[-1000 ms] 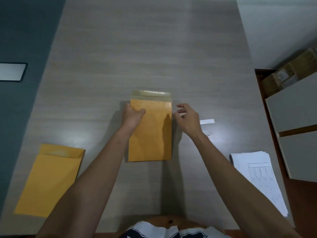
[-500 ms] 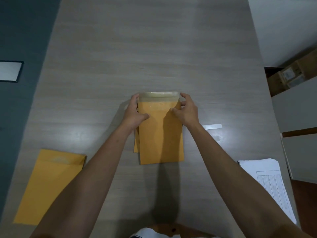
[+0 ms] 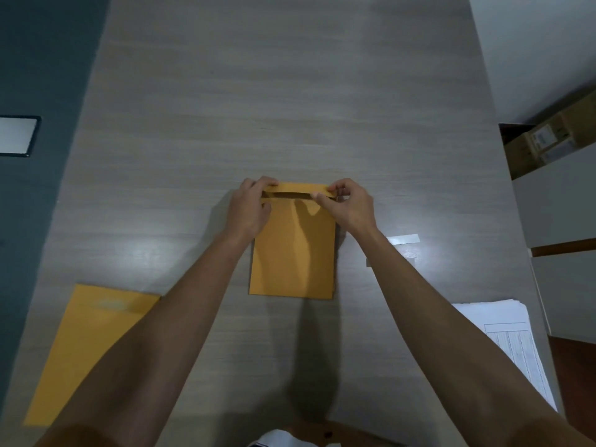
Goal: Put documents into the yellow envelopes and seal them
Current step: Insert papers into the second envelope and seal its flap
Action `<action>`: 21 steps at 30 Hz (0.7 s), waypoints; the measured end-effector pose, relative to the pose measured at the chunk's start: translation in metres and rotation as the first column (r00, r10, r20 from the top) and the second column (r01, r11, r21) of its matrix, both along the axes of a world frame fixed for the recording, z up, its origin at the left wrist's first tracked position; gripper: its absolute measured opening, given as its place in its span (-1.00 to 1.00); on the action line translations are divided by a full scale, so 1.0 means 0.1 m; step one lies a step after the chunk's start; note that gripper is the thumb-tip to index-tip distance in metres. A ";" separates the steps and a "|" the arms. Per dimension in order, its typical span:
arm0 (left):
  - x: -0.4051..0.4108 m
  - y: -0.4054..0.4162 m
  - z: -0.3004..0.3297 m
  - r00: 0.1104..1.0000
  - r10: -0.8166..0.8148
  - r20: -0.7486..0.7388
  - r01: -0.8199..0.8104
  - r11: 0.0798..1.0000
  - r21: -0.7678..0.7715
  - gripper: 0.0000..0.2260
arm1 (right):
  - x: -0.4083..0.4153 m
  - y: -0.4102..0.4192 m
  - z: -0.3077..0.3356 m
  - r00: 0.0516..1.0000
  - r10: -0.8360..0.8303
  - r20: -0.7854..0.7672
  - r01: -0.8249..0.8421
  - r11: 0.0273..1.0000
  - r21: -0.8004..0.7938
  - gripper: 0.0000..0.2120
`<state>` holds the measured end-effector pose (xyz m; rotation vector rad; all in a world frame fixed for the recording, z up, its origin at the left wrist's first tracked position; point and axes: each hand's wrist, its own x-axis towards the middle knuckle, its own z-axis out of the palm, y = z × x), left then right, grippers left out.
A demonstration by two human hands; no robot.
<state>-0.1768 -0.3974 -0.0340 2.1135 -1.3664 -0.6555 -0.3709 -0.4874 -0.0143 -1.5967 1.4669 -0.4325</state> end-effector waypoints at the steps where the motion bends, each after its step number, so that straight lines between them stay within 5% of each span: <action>1: 0.00 0.00 -0.01 1.000 0.002 -0.010 -0.002 1.000 -0.001 -0.63 | 0.00 0.01 0.00 1.000 -0.025 0.004 0.025 1.000 0.003 -0.65; 7: -0.06 -0.08 0.06 0.887 0.300 -0.350 -0.311 0.950 0.028 -0.88 | 0.03 -0.05 -0.02 0.983 -0.175 0.058 0.173 0.984 0.028 -0.76; 9: -0.03 -0.10 0.07 0.833 0.347 -0.431 -0.366 0.930 0.042 -0.80 | 0.04 -0.06 -0.02 0.969 -0.221 0.112 0.211 0.973 0.094 -0.68; 12: 0.03 -0.09 0.05 0.777 0.391 -0.494 -0.386 0.915 0.117 -0.64 | 0.03 -0.07 -0.01 0.958 -0.228 0.176 0.188 0.958 0.218 -0.60; 18: -0.02 -0.10 0.11 0.633 0.403 -0.661 -0.362 0.909 0.207 -0.72 | 0.07 -0.01 0.05 0.937 -0.211 0.280 0.102 0.928 0.359 -0.65; 21: -0.06 -0.11 0.16 0.637 0.398 -0.660 -0.325 0.915 0.238 -0.62 | 0.10 0.03 0.11 0.925 -0.234 0.298 0.103 0.912 0.397 -0.59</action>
